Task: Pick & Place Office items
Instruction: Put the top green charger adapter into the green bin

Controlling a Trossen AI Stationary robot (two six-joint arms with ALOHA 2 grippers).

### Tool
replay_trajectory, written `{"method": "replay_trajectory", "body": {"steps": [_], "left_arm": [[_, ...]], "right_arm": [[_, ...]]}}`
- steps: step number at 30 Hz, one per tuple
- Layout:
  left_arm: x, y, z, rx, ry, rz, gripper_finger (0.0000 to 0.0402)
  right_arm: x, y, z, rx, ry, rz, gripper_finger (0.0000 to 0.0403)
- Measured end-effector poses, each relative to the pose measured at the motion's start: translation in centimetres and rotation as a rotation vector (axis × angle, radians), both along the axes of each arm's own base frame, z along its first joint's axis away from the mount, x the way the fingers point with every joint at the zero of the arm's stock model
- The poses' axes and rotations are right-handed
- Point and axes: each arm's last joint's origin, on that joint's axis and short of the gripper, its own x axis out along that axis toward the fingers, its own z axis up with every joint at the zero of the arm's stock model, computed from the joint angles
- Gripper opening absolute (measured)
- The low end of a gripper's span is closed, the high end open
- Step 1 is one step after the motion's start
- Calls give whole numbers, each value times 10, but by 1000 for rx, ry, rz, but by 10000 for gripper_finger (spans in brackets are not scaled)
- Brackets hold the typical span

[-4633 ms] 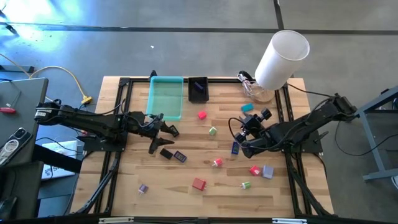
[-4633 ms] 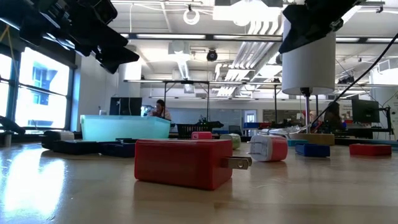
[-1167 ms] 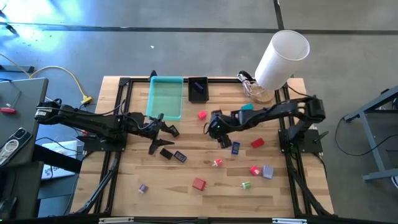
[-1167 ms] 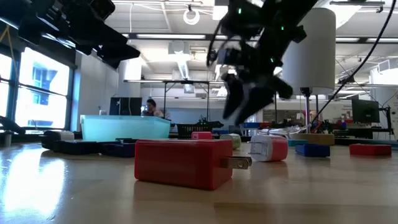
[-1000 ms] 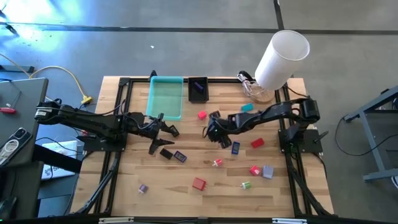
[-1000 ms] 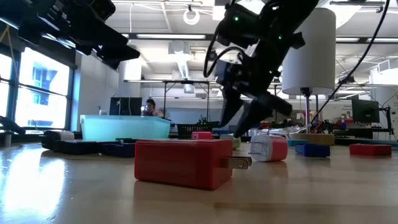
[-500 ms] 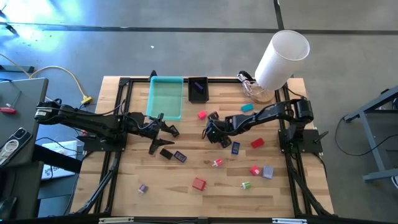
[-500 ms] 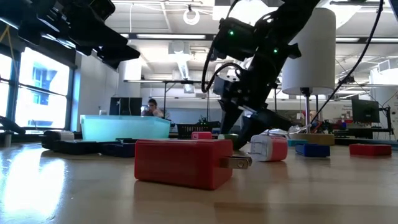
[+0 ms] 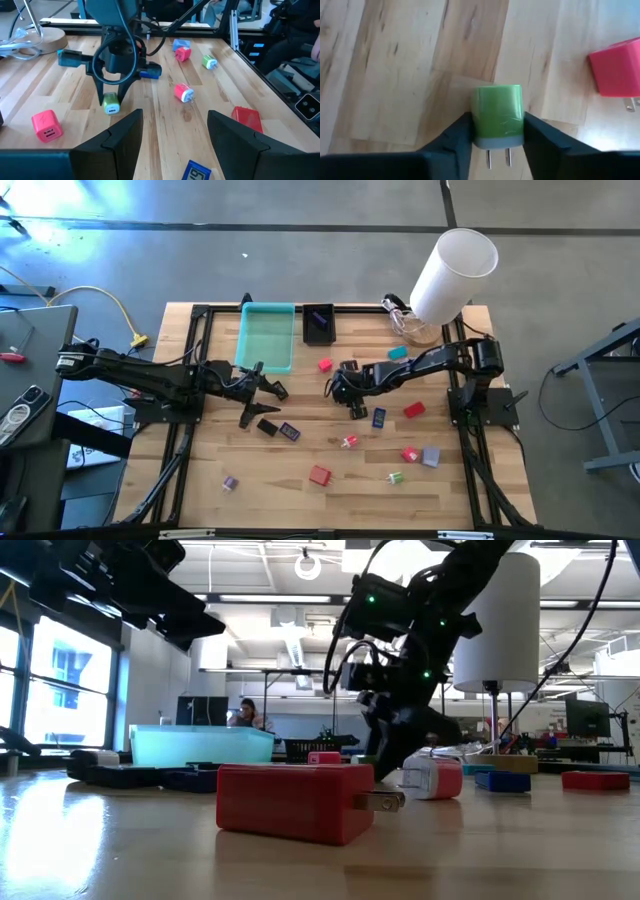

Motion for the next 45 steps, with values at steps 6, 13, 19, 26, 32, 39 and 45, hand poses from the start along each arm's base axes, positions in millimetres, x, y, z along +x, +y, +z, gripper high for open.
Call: {"method": "replay_trajectory", "body": {"steps": [6,13,19,26,32,39,45], "left_arm": [[0,0,0,-8,1,2,216],[0,0,0,-30,5,8,216],[0,1,0,-22,5,53,216],[3,1,-3,56,16,43,216],[15,-1,-17,408,22,-44,216],[34,-5,-23,673,-95,-102,216],[41,-12,-35,866,-93,-182,216]], "right_arm": [[1,1,0,23,-14,4,119],[5,2,1,-6,-102,-215,123],[12,14,5,7,-188,-219,121],[20,33,12,21,-293,-166,121],[26,37,19,36,-385,-155,121],[36,42,31,186,-536,-88,121],[41,47,39,337,-605,22,121]]}}
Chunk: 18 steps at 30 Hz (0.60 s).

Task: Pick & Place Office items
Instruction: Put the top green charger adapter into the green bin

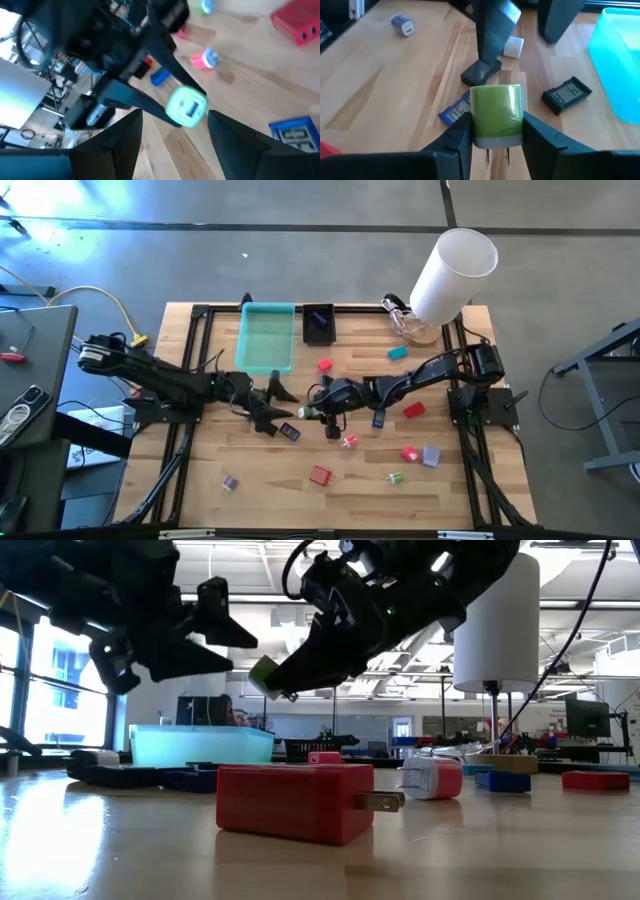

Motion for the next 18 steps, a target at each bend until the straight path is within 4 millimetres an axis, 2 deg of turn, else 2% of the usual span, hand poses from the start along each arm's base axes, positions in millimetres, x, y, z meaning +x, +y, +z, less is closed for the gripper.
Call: {"method": "replay_trajectory", "body": {"steps": [5,11,18], "left_arm": [[3,-4,-5,15,8,45,216],[3,-10,-4,57,-10,14,216],[4,-7,-2,57,-38,45,216]], "right_arm": [[1,-5,1,55,-6,-5,121],[1,-10,1,109,-2,-20,121],[2,-9,3,126,-20,6,121]]}}
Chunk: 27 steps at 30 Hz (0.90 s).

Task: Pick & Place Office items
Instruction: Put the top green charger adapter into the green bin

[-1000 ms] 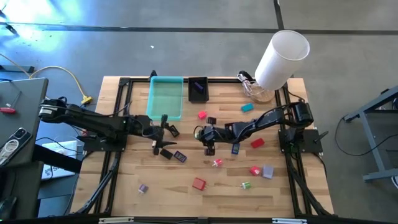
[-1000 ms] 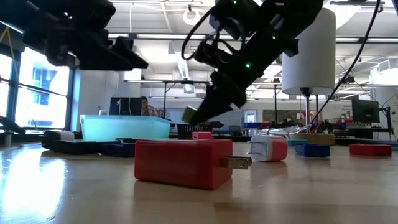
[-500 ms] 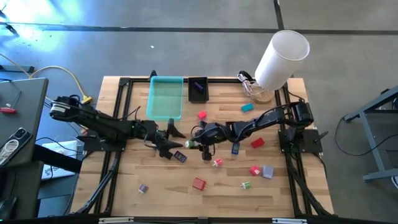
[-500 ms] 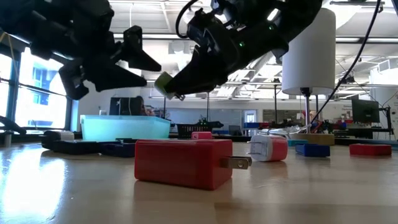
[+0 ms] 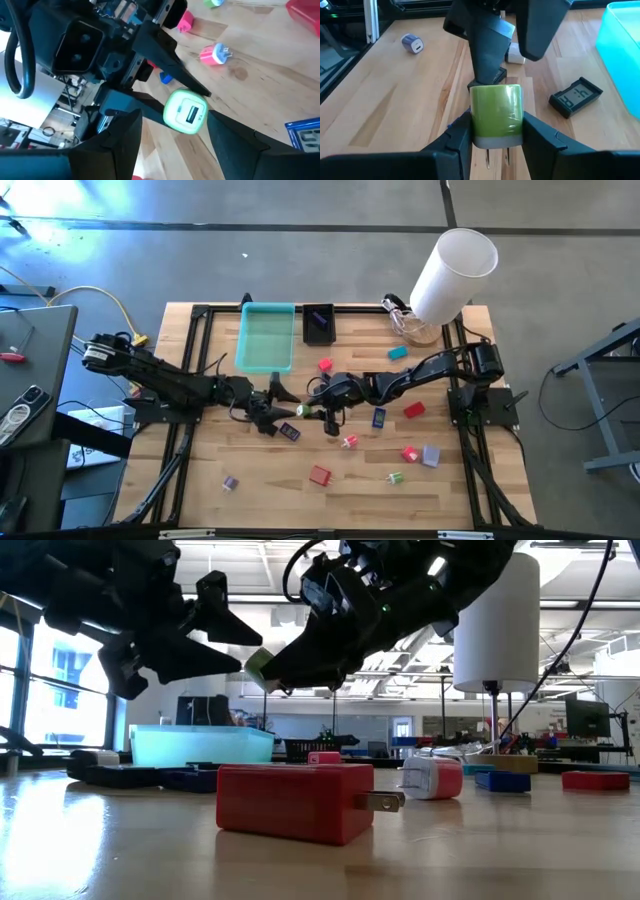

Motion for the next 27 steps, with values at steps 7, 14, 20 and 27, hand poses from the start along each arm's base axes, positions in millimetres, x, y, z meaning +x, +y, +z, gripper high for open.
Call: {"method": "replay_trajectory", "body": {"steps": [7,14,20,27], "left_arm": [[0,3,0,-5,-4,9,216],[0,-1,0,-52,4,4,216],[-1,-5,-1,-30,12,-20,216],[-1,-4,-1,15,12,0,216]], "right_arm": [[0,0,0,-1,0,-2,121],[0,-5,0,-1,2,-15,121],[0,-10,0,0,2,-27,121],[0,-12,0,23,7,-43,121]]}}
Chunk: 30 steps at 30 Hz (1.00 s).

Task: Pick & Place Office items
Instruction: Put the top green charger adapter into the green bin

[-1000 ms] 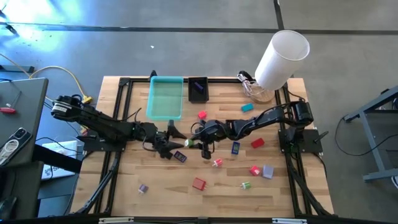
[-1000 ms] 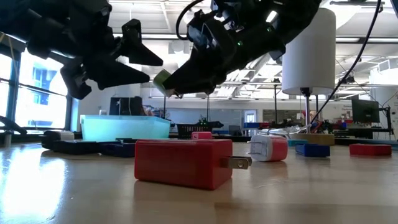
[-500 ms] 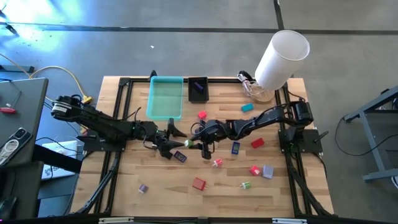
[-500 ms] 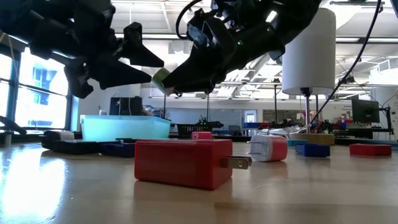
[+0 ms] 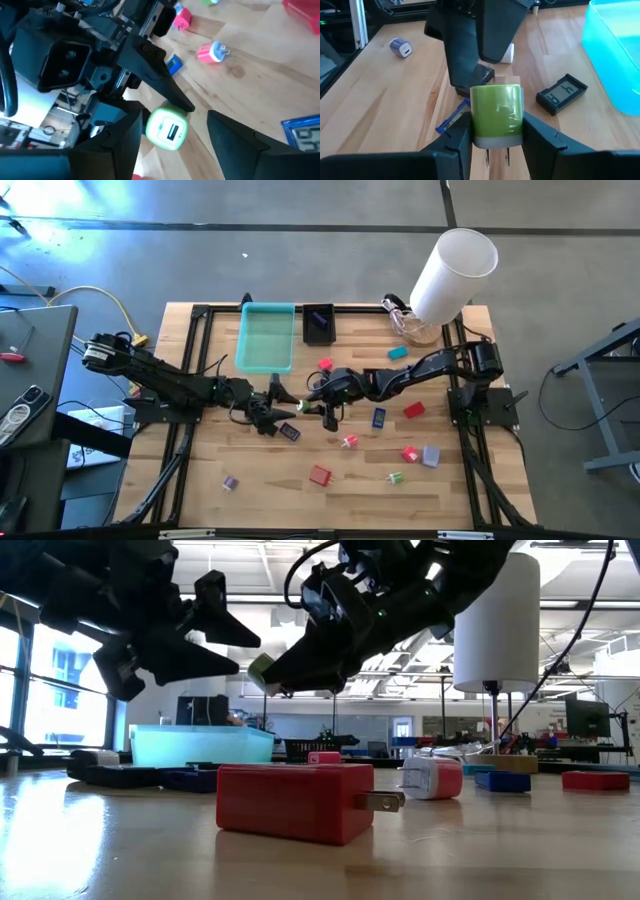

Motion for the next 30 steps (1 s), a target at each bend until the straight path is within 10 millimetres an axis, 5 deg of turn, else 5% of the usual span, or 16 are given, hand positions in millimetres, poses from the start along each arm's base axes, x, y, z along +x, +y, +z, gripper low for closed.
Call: {"method": "replay_trajectory", "body": {"steps": [12,30], "left_arm": [[2,0,-6,72,19,4,216],[33,-2,-22,192,-36,66,216]], "right_arm": [[0,0,0,0,0,2,121],[0,-2,1,9,1,21,120]]}}
